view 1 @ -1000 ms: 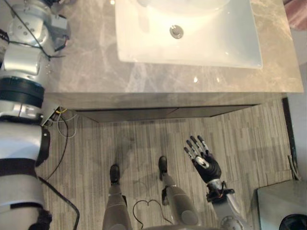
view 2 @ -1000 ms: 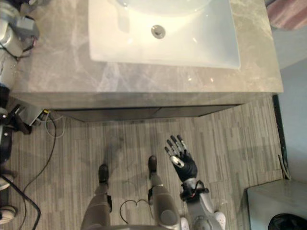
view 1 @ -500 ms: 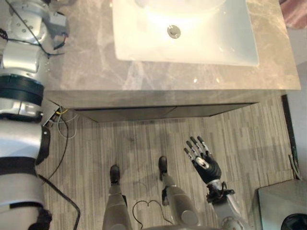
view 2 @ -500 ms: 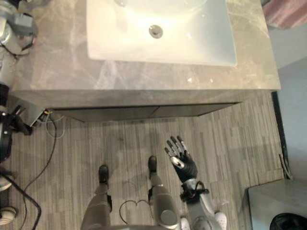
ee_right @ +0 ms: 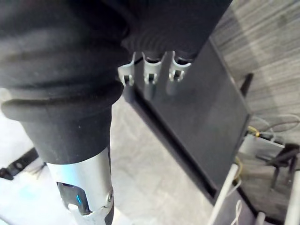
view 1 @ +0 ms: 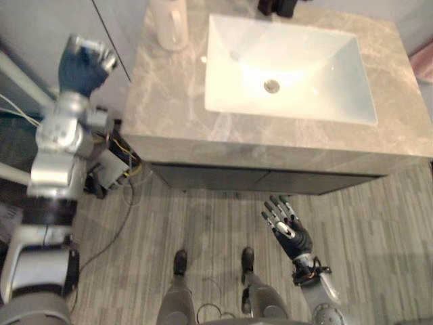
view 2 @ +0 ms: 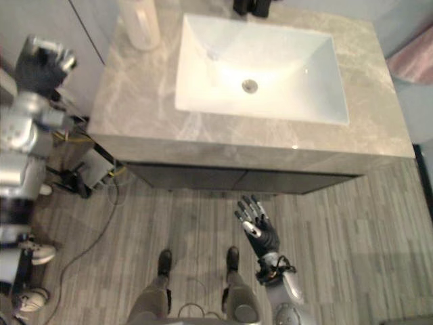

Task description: Organize washtable

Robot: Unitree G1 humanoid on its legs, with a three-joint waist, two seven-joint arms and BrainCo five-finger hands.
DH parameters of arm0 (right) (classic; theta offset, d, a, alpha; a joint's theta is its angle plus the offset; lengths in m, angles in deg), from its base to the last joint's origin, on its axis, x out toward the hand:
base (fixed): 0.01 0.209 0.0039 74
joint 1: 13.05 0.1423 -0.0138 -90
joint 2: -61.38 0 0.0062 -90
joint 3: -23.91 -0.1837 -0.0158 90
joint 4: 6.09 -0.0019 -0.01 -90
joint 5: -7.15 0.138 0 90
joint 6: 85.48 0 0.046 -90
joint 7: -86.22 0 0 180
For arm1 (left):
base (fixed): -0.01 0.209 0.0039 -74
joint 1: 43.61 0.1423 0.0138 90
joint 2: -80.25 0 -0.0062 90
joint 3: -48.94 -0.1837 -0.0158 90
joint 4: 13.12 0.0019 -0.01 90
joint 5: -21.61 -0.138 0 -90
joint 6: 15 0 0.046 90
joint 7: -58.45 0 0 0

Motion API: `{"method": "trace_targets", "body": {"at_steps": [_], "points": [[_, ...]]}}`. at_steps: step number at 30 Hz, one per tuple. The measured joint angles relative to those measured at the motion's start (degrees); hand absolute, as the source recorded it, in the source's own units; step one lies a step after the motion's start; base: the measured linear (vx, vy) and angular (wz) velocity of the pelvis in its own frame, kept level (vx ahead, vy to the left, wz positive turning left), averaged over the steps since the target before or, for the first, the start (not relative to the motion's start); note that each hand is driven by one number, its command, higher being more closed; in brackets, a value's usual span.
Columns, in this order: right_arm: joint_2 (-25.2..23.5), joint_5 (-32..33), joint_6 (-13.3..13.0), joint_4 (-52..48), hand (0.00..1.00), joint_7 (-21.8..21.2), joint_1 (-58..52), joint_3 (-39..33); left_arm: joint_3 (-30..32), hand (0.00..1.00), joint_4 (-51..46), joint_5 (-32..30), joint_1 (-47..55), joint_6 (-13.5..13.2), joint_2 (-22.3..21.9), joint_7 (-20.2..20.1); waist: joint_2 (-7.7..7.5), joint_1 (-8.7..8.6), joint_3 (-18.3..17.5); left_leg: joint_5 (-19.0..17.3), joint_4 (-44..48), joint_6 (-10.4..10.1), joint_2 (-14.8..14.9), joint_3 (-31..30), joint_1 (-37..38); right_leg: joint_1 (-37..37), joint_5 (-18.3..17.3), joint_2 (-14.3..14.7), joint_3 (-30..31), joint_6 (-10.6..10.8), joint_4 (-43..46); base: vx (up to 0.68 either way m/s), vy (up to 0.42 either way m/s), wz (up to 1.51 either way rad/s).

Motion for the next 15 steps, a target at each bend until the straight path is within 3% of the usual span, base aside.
{"method": "trace_targets", "body": {"at_steps": [5, 6, 8, 10, 15], "points": [[-0.02, -1.21, -0.34, 0.11, 0.0, 0.57, 0.6, -8.49, 15.49, 1.0, -11.41, 2.01, 19.78, -1.29, -8.59, 0.16, 2.62, 2.73, -4.93, 0.12, -2.15, 0.14, -0.05, -1.31, 4.24, 4.24, -1.83, -0.17, -2.28, 0.15, 0.01, 0.06, -0.01, 0.22], [-0.02, -2.02, -0.4, 0.55, 0.0, 1.29, 0.92, -11.05, 19.57, 0.0, -13.86, 2.02, 24.54, -2.05, -11.76, 0.2, 3.1, 2.97, -6.09, 0.21, -2.68, 0.12, -0.12, -2.16, 5.14, 5.47, -2.34, -0.24, -3.08, 0.25, 0.01, 0.04, -0.018, 0.3], [-0.1, -3.37, -0.68, 2.62, 0.0, 2.15, 1.43, -15.18, 24.81, 0.0, -16.28, 1.99, 31.02, -2.52, -16.52, 0.34, 3.5, 3.84, -7.67, 0.21, -3.31, 0.1, -0.11, -2.87, 7.04, 7.59, -3.07, -0.27, -4.21, 0.24, 0.01, 0.04, -0.017, 0.28], [-0.54, -6.25, -1.57, 6.0, 0.0, 4.15, 1.61, -21.27, 30.38, 0.0, -18.05, 1.93, 37.36, -3.14, -24.35, 1.13, 4.05, 5.2, -9.73, 0.18, -3.68, 0.11, -0.23, -3.93, 8.51, 9.15, -4.38, -0.48, -4.97, 0.26, 0.84, 0.0, -0.013, 0.25], [-4.5, -9.03, -3.05, 9.82, 0.0, 10.23, 0.35, -31.53, 35.16, 0.0, -18.2, 1.38, 49.08, -4.71, -40.31, 5.21, 4.97, 5.89, -12.02, 0.07, -4.74, 0.21, -0.08, -4.75, 10.28, 9.35, -7.28, -0.87, -6.12, 0.47, 4.38, -0.02, -0.013, 0.16]]}}
